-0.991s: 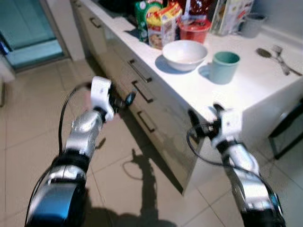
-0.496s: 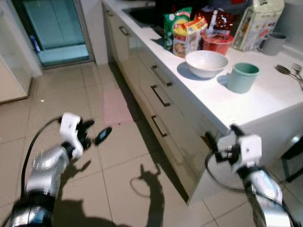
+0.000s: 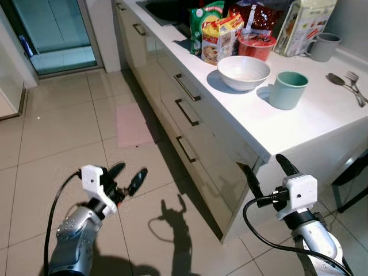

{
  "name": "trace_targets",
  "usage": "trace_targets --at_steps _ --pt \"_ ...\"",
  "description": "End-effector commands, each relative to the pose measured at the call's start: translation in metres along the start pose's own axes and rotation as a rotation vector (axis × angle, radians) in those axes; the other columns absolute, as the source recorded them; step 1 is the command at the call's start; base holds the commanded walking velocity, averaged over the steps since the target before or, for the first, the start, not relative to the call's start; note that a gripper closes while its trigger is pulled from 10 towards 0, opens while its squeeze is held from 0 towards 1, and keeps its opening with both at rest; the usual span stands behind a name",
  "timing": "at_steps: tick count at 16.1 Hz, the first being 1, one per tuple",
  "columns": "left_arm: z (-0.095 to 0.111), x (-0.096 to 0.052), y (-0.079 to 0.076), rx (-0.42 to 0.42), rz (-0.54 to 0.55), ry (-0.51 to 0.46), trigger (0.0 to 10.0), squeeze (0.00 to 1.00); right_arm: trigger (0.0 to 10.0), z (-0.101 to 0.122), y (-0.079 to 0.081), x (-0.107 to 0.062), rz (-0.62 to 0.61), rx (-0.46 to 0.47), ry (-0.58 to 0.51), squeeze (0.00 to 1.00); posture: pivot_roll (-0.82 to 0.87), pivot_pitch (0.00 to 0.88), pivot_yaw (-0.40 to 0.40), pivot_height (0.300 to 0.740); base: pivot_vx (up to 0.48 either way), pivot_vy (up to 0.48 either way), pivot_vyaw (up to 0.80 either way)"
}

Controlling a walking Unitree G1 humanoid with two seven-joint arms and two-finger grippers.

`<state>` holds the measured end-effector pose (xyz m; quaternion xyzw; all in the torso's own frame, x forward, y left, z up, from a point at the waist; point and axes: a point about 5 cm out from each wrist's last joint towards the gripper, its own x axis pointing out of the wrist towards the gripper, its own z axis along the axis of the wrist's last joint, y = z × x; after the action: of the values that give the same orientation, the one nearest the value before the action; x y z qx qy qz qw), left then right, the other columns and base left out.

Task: Setting the table

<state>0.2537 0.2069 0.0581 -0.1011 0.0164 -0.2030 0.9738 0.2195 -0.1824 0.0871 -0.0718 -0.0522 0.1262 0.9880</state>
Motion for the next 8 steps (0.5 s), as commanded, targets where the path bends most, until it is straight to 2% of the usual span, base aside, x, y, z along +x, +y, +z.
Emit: trace_targets --at_steps 1,3,6,8 --pt "0.008 0.005 0.000 0.041 0.025 -0.056 10.0 0.00 10.0 0.001 -0.001 0.006 -0.008 -0.017 -0.008 0.00 -0.01 0.000 0.013 0.740 0.000 0.000 0.00" --pt "0.008 0.012 -0.004 0.048 0.033 -0.073 10.0 0.00 10.0 -0.002 -0.002 0.015 -0.014 -0.028 -0.008 0.00 -0.01 0.000 0.013 0.740 0.000 0.000 0.00" --pt "0.001 0.016 -0.013 0.028 -0.011 0.002 10.0 0.00 10.0 -0.001 0.008 0.027 -0.022 0.002 -0.021 0.00 -0.01 0.000 0.054 0.740 0.000 0.000 0.00" --pt "-0.001 0.019 -0.016 -0.019 -0.038 0.007 10.0 0.00 10.0 0.000 0.010 0.030 -0.023 0.000 -0.023 0.00 -0.02 0.000 0.054 0.740 0.000 0.000 0.00"
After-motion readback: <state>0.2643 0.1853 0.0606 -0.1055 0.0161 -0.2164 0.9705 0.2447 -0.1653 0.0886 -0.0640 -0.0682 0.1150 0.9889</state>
